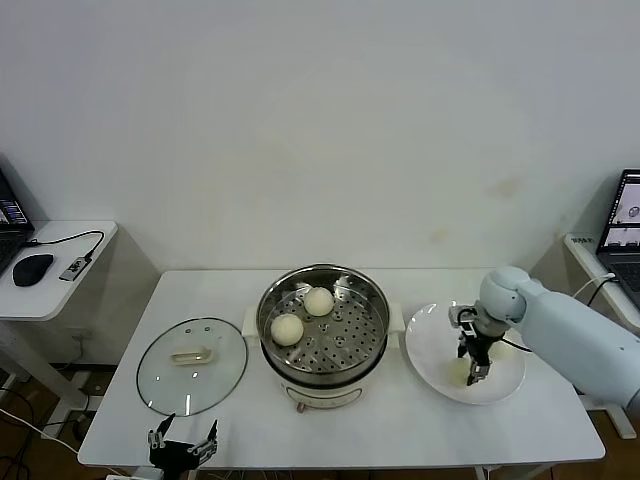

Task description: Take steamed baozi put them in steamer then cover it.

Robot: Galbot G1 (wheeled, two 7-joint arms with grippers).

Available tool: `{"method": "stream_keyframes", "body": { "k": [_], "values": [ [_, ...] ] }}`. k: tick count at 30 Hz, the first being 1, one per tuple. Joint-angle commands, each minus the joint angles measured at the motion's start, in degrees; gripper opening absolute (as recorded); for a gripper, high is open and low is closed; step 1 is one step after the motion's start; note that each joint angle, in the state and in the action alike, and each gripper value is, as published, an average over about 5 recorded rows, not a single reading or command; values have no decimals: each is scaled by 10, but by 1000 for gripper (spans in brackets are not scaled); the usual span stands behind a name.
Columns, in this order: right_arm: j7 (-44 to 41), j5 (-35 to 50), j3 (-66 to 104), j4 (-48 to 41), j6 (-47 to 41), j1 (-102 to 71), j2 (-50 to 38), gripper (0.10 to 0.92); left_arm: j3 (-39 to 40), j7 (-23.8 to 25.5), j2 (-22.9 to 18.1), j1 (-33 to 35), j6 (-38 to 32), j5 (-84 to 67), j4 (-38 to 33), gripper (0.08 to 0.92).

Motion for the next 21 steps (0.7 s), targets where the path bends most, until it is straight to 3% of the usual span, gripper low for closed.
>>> {"method": "stream_keyframes", "body": {
  "k": [1,8,13,21],
  "values": [
    [-23,19,27,24,2,41,-28,613,6,0,-1,-4,1,0,-4,823],
    [-45,74,-37,59,1,183,-35,611,6,3,3,-15,7,-7,-13,823],
    [-73,137,-94,40,12,283,26,611,-1,1,4,-16,6,-13,-19,823],
    [-94,211,-155,-52,163,392,157,611,-11,2,-1,-14,7,-21,-35,823]
  ]
}}
